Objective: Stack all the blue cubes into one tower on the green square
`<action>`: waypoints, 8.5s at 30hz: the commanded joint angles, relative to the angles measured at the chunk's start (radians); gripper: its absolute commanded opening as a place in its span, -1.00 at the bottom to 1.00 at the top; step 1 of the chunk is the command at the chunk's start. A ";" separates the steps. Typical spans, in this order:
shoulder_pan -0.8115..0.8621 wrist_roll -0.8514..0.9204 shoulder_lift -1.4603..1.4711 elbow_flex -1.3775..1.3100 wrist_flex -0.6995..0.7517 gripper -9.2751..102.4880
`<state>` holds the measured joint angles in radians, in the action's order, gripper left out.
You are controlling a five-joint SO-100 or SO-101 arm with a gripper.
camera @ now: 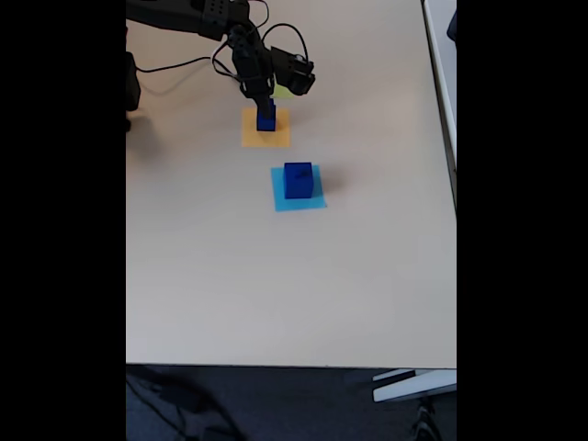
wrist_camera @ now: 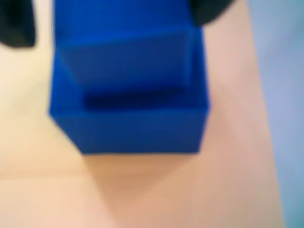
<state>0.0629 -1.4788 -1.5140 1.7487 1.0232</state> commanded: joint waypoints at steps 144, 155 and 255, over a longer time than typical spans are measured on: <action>0.359 0.416 0.230 -0.232 -0.290 -0.69; 0.360 0.417 0.229 -0.229 -0.288 -0.76; 0.035 -0.020 -0.097 -0.104 0.041 -0.83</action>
<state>0.0951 -1.4972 -1.5278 1.6414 1.0769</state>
